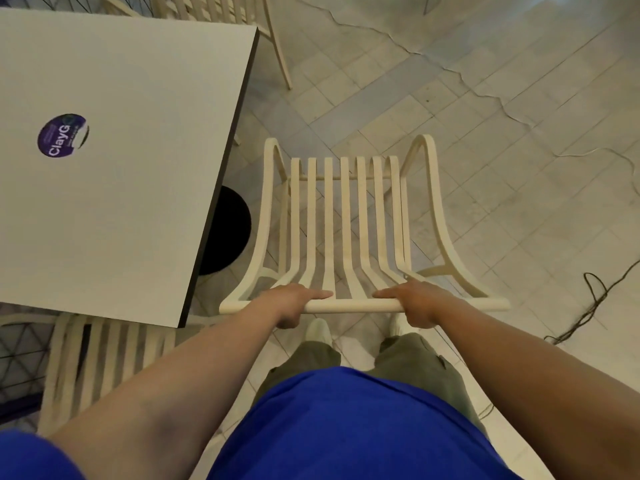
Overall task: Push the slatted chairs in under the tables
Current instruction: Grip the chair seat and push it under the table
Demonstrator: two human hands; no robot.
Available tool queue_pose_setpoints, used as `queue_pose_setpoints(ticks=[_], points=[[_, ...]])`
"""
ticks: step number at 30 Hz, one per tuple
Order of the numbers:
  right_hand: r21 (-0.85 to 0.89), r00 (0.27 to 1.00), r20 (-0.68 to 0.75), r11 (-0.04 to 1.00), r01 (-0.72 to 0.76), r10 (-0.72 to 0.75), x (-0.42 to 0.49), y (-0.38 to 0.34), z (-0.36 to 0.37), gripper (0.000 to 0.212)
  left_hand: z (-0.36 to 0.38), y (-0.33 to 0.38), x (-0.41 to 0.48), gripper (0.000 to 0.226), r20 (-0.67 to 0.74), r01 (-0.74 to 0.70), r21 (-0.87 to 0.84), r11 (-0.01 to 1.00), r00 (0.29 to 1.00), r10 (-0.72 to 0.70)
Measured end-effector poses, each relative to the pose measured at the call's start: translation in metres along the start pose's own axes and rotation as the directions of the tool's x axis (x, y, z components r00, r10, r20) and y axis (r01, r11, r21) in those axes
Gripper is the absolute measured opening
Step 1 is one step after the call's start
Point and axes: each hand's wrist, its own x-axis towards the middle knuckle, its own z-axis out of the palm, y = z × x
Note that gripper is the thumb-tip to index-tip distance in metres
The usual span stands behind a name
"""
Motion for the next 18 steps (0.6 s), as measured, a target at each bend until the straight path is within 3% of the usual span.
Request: queue_pose_setpoints(ticks=[18], points=[[-0.271, 0.967, 0.106, 0.929, 0.251, -0.231, -0.006, 0.123, -0.074, 0.072, 0.016, 0.138, 0.033, 0.097, -0.133, 0.201, -0.266, 0.943, 0.961, -0.242]])
